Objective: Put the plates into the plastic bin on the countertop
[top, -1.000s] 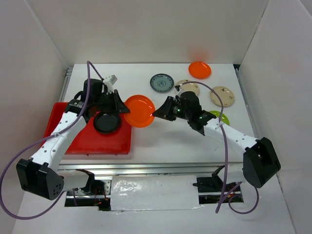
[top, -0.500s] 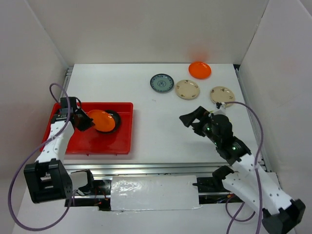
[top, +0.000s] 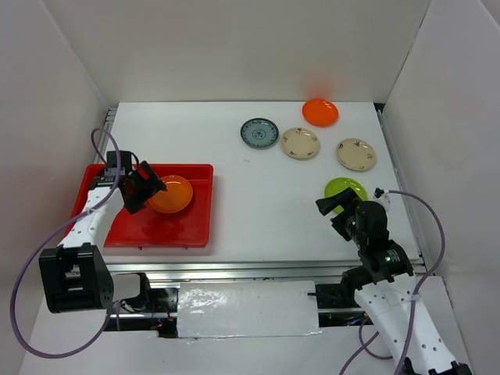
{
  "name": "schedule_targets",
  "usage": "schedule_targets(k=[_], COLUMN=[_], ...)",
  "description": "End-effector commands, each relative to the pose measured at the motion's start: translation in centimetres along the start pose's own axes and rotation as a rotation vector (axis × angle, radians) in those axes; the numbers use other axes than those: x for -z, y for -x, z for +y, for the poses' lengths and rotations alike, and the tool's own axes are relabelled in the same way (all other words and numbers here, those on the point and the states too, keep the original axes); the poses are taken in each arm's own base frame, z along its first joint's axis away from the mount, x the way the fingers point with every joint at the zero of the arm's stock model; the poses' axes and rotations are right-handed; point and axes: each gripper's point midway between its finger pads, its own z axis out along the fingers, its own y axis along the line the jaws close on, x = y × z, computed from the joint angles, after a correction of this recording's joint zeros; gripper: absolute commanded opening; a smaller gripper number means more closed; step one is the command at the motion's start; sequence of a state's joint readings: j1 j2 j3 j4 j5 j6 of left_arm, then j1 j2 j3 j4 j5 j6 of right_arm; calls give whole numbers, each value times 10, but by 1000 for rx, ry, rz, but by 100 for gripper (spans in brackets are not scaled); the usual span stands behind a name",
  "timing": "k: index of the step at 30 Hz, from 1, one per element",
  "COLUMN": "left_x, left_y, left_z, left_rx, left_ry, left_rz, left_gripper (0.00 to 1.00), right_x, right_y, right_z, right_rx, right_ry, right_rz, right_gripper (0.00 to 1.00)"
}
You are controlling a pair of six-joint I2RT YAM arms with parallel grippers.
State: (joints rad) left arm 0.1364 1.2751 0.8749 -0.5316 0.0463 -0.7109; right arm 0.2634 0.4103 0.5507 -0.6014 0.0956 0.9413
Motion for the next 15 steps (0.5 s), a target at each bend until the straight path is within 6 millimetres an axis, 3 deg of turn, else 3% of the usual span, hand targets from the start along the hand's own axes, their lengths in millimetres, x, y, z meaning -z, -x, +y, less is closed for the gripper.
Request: schedule_targets(k=[1, 4, 9, 13, 15], left_x=[19, 25, 62, 88, 98], left_y=[15, 12, 15, 14, 11], left_z=[1, -2, -37, -54, -62], left_rx=[-31, -56, -168, -293, -329], left_ry=[60, 44, -98, -166, -216], left_rz=[-60, -48, -101, -103, -104], left_gripper=[99, 99, 99, 99, 99], right_x=[-9, -8, -19, -34, -39], right_y=[-18, -3, 10, 38, 39], right_z=[-58, -90, -116, -133, -149], right_rx=[-114, -187, -237, -305, -344], right_ry=[-230, -328, -460, -529, -563], right_rz=[19, -115, -161, -224, -236], right_gripper=[100, 100, 100, 100, 99])
